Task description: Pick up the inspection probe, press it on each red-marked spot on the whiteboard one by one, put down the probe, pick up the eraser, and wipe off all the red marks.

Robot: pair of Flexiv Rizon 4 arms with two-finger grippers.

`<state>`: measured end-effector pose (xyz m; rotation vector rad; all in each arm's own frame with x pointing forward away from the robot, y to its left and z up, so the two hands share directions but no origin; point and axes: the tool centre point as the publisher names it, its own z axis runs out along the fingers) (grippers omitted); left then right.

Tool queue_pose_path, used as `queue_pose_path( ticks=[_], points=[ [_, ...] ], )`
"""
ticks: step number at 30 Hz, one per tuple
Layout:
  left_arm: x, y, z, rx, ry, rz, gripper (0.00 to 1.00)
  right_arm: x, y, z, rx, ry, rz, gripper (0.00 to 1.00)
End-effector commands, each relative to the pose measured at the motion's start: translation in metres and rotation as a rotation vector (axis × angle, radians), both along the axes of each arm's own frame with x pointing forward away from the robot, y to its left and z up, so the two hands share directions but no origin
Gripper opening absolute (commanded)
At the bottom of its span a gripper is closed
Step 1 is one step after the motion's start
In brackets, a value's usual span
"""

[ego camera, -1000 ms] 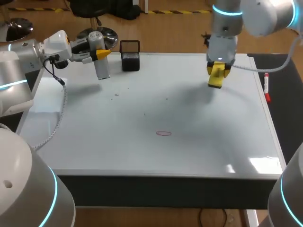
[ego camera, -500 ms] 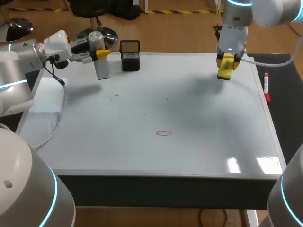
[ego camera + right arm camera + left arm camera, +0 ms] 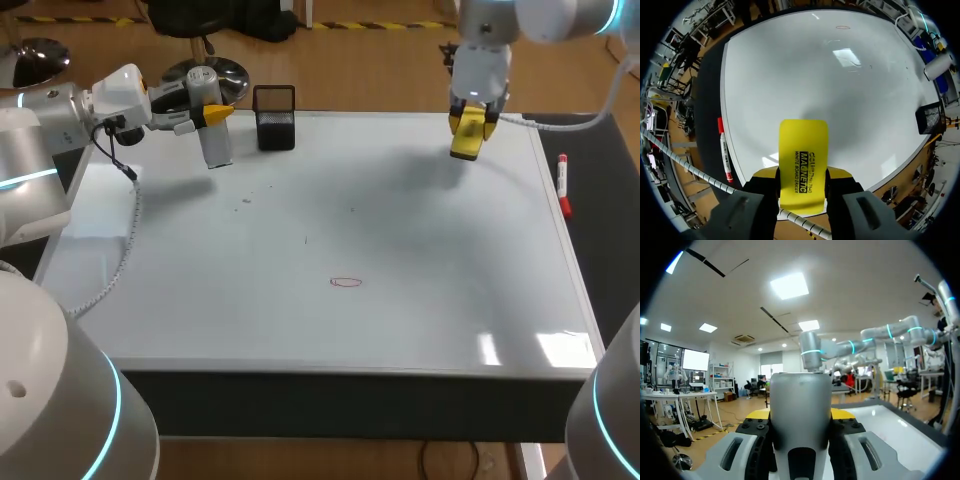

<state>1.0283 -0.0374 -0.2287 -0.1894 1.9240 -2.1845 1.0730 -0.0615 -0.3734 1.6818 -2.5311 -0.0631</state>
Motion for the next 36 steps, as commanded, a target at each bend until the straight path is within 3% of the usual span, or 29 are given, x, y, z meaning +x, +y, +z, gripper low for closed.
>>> queue_pose_path(
  ticks=[1, 16, 25, 36],
  points=[
    [-0.001, -0.001, 0.001, 0.001, -0.001, 0.005, 0.00, -0.001, -0.001, 0.002, -0.003, -0.003, 0.002, 0.00],
    [-0.001, -0.001, 0.001, 0.001, -0.001, 0.005, 0.00, -0.001, -0.001, 0.002, -0.003, -0.003, 0.002, 0.00],
    [-0.067, -0.044, 0.011, -0.018, -0.069, -0.134, 0.00, -0.001, -0.001, 0.002, -0.003, -0.003, 0.002, 0.00],
    [-0.155, -0.121, 0.011, -0.044, -0.037, -0.336, 0.00, -0.001, -0.001, 0.002, -0.003, -0.003, 0.002, 0.00]
  ],
)
